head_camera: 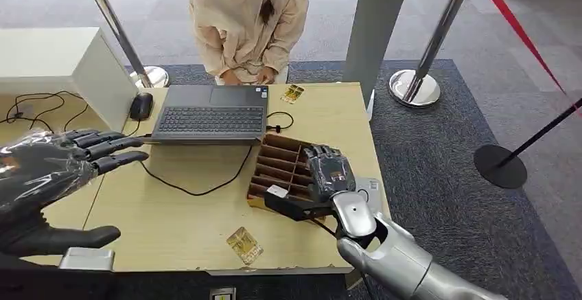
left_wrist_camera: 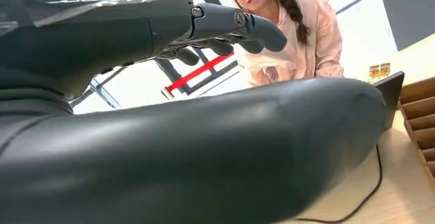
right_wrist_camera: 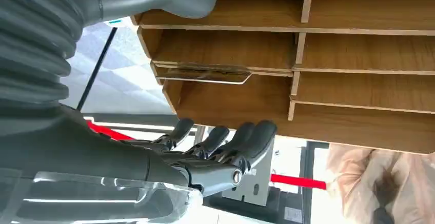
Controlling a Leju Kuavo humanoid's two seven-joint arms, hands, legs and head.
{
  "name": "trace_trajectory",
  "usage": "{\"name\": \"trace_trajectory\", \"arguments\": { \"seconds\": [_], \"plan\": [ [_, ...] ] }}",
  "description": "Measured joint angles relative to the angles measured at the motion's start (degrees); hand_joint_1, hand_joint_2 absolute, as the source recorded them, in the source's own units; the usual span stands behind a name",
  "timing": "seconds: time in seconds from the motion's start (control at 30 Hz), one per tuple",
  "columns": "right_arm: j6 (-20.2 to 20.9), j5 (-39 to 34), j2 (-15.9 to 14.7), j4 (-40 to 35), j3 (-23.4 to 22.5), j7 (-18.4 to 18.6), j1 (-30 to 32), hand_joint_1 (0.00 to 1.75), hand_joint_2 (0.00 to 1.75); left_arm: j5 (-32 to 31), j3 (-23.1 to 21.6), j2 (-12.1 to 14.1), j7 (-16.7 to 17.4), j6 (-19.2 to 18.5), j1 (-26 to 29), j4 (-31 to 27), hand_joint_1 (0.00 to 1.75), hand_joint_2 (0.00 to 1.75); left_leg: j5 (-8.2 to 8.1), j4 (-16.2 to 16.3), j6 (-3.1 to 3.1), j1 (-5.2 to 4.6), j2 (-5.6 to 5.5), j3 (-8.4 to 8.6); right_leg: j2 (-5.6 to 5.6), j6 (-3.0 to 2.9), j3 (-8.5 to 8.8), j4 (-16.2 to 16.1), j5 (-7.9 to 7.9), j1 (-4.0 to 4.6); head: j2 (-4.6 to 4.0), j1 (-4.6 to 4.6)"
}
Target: Pass the card to the sensor for recognition and then transmit it.
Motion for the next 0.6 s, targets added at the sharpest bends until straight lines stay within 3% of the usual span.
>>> {"name": "trace_trajectory", "arguments": {
  "seconds": [0.13, 0.3, 0.6],
  "plan": [
    [-0.02, 0.00, 0.00, 0.00, 0.00, 0.00, 0.00, 0.45, 1.75, 0.02, 0.00, 0.00, 0.00, 0.00, 0.00, 0.00, 0.00, 0.00, 0.00, 0.00, 0.00, 0.00, 0.00, 0.00, 0.00, 0.00, 0.00, 0.00, 0.00, 0.00, 0.00, 0.00],
    [-0.06, -0.04, 0.00, 0.00, 0.00, 0.26, -0.08, 0.33, 1.75, 0.13, -0.50, 0.00, 0.00, 0.00, -0.11, 0.00, 0.00, 0.00, 0.00, 0.00, 0.00, 0.00, 0.00, 0.00, 0.00, 0.00, 0.00, 0.00, 0.00, 0.00, 0.00, 0.00],
    [0.04, -0.20, -0.04, 0.00, -0.09, 0.46, -0.96, 0.33, 1.75, -0.20, -0.96, 0.02, 0.00, -0.37, -0.11, 0.00, 0.00, 0.00, 0.00, 0.00, 0.00, 0.00, 0.00, 0.00, 0.00, 0.00, 0.00, 0.00, 0.00, 0.00, 0.00, 0.00]
  ]
}}
